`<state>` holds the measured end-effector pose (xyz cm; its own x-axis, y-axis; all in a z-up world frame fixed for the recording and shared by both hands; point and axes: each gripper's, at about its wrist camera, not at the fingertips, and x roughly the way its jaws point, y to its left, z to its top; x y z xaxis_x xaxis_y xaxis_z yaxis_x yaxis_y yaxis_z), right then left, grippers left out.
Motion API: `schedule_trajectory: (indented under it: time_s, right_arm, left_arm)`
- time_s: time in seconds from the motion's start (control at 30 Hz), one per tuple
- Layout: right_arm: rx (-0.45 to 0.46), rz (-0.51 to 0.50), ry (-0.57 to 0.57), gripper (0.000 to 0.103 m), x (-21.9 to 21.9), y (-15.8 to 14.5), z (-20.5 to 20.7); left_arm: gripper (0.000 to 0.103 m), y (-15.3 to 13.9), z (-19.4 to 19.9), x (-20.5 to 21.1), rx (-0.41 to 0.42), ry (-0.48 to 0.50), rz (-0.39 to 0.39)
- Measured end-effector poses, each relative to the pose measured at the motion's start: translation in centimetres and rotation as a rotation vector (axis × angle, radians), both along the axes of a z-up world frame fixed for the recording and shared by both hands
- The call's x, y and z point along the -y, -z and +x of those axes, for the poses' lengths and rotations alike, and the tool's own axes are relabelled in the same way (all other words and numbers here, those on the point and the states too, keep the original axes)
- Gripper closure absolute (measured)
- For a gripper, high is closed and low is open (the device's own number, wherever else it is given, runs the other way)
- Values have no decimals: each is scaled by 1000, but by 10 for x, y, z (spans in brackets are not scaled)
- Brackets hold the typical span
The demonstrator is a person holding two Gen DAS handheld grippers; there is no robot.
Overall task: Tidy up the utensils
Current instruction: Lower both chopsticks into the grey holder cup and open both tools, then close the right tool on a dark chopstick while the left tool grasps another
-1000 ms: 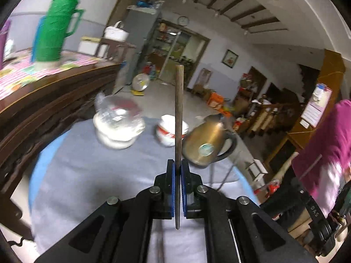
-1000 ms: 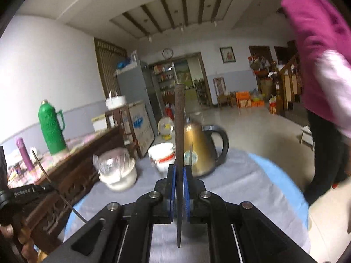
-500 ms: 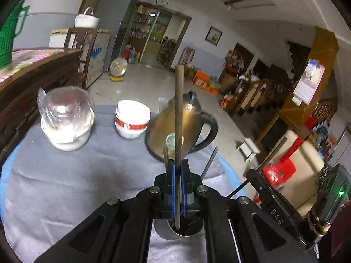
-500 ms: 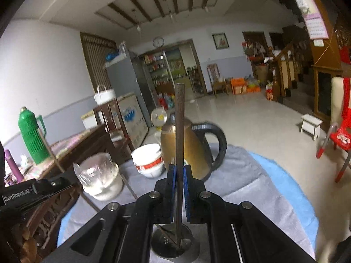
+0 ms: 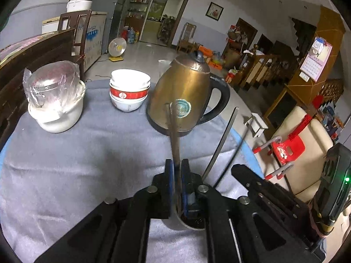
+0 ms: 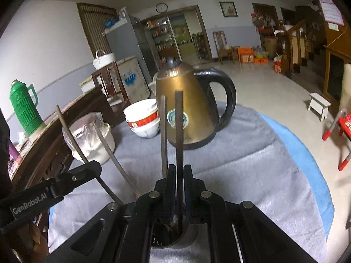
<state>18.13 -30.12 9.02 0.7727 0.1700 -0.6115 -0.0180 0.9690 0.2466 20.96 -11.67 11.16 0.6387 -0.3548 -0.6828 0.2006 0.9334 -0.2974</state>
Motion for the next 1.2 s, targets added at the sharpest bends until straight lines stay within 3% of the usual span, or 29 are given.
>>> schedule_trajectory:
  time_s: [0.03,0.1,0.13,0.17,0.2,0.3,0.4,0.53,0.67,0.73,0.87,0.97,1.03,1.2]
  right_arm:
    - [-3,-14,2,90,-1,-1,-1]
    - [4,-19,9,71,1,-6,-5]
    - [16,-16,20,66,3,-10,-9]
    - [22,-13,29,51,5,-14,-12]
    - [42,-4,48,44,9,-20,-19]
    - [69,10,65,44,14,-34,-34]
    - [94,13,59,44,16,-43,-59]
    - [57,24,-1,44,4,-37,-92]
    - [-95,3,-93,44,-22,0,-108]
    - [-212,4,-150,44,-39,30,-109]
    - [-403,19,-230,44,-66,83,-108]
    - [-468,19,-255,48,-80,105,-108]
    - [-505,43,-260,63,-87,112,-102]
    - [-542,64,-267,64,-102,114,-80]
  left_arm:
    - [83,0,-1,-2,-4,6,-6]
    - [66,-7,-7,-8,2,9,-11]
    - [61,-12,-13,-12,19,6,-11]
    - [59,-17,-18,-17,37,3,-10]
    - [57,-21,-25,-22,49,0,-9]
    - [51,-31,-46,-44,69,-15,-23]
    - [36,-34,-67,-70,87,-54,-14]
    - [23,-17,-96,-108,55,-120,42]
    - [23,31,-110,-134,-88,-160,134]
    - [23,67,-116,-148,-209,-179,181]
    - [23,119,-129,-169,-379,-204,212]
    - [23,136,-139,-179,-423,-221,203]
    - [23,141,-144,-184,-432,-221,193]
    - [23,145,-149,-186,-440,-203,186]
